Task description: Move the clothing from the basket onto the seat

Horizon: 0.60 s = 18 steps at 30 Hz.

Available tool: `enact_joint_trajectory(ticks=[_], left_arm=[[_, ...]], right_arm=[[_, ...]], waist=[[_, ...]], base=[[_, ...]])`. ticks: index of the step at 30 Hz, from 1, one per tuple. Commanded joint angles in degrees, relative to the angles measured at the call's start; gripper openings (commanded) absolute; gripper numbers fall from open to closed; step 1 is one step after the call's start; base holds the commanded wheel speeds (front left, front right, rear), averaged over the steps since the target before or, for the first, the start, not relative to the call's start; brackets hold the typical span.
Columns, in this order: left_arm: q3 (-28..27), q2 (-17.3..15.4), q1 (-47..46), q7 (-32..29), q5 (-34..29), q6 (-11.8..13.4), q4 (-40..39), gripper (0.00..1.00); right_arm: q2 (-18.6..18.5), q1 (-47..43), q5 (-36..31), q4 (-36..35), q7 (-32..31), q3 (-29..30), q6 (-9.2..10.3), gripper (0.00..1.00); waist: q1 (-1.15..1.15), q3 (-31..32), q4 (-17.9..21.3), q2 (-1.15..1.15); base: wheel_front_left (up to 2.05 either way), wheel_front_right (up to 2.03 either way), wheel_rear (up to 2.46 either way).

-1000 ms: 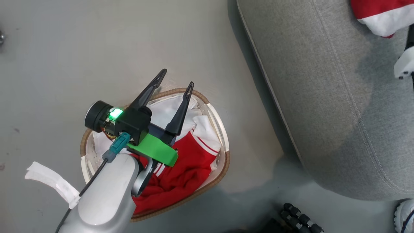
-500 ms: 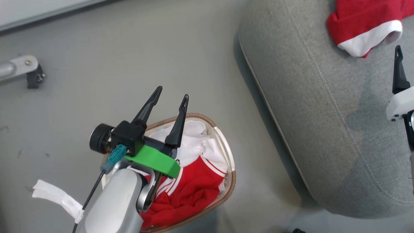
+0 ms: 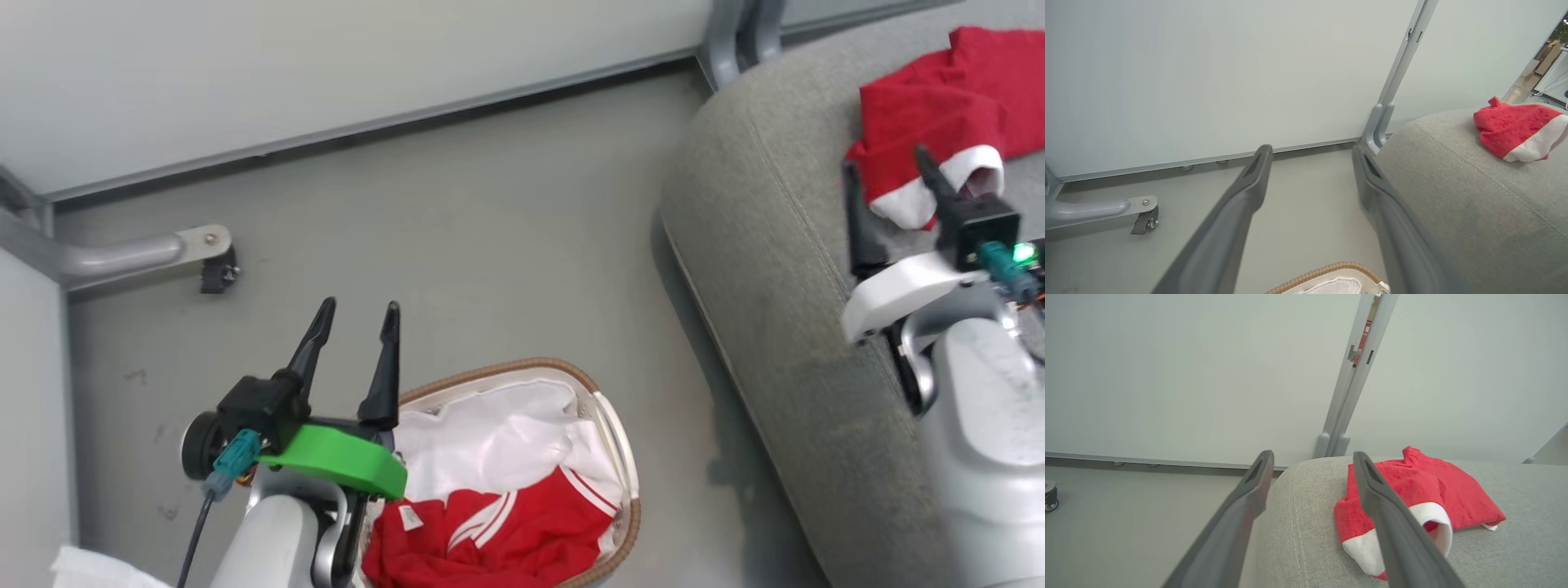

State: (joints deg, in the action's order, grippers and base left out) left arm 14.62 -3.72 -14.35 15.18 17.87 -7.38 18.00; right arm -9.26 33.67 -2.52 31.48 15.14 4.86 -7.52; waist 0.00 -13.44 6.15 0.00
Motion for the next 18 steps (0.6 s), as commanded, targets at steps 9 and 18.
enact_joint_trajectory(ticks=[9, 18], left_arm=[[-7.7, 0.8, 6.5, 0.0, -0.6, 0.9, -0.6, 1.00], [-10.5, 0.8, 11.6, -0.1, 1.6, 2.4, -1.2, 1.00]], right_arm=[[4.8, -8.2, 2.4, -4.5, 0.0, -4.6, 0.06, 1.00], [6.2, -16.8, 4.3, -8.8, 0.0, -4.5, 0.06, 1.00]], waist=[[0.00, 6.3, -6.9, 0.00], [0.00, 8.9, -8.2, 0.00]], base=[[0.00, 0.00, 0.00], [0.00, 0.00, 0.00]])
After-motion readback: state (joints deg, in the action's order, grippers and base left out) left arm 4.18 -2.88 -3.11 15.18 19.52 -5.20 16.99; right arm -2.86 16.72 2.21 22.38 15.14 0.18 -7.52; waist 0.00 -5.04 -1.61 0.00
